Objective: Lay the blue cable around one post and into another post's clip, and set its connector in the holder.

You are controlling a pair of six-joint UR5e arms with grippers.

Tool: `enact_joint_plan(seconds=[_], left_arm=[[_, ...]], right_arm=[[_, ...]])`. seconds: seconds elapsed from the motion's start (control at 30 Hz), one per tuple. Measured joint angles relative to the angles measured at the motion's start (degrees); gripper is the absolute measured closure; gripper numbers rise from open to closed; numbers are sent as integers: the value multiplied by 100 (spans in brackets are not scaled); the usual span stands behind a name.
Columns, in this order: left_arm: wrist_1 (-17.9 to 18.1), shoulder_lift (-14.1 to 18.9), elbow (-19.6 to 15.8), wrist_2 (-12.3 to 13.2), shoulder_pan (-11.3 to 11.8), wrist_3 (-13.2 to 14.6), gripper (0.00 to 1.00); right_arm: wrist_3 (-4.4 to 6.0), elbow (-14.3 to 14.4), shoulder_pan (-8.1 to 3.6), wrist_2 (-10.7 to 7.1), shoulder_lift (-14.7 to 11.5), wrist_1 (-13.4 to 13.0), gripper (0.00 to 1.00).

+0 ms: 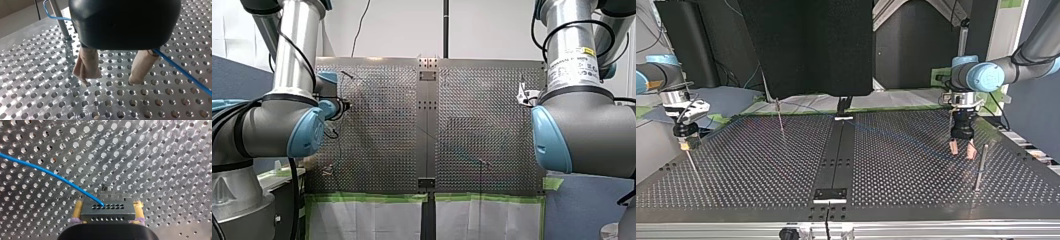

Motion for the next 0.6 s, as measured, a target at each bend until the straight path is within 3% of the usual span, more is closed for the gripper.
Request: enact_joint_plan(seconds=[0.1, 0.13, 0.17, 0.2, 0.27, 0.3, 0.33, 0.37, 0.4, 0.47, 0.6], left_arm=[[0, -1, 0, 0, -2, 7, 13], [0, 0, 1, 0, -4, 10, 13], [0, -1, 0, 0, -5, 13, 13], [0, -1, 1, 0, -6, 14, 13], [0, -1, -1, 0, -7, 16, 13], [0, -2, 0, 0, -7, 17, 13], [0, -1, -1, 0, -7, 19, 13], [0, 1, -2, 0, -7, 21, 13], [0, 1, -2, 0, -7, 22, 13], [0, 0, 0, 0, -7, 24, 13], [0, 3, 0, 0, -7, 26, 13]], right_arm=[[-6, -1, 0, -2, 1, 8, 96], [-9, -1, 0, -3, 1, 12, 89], [-14, -2, -1, -5, 1, 16, 72], [-18, -1, -1, -5, 1, 19, 72], [-27, -3, -1, -7, 2, 28, 51], [-29, -3, -1, -7, 2, 37, 51], [-31, -4, -1, -7, 2, 47, 31], [-33, -5, -1, -5, 2, 57, 25], [-32, -3, 0, -2, 3, 68, 25], [-30, 0, 1, 10, 6, 70, 0], [-30, 6, 0, 51, 23, 77, 0]])
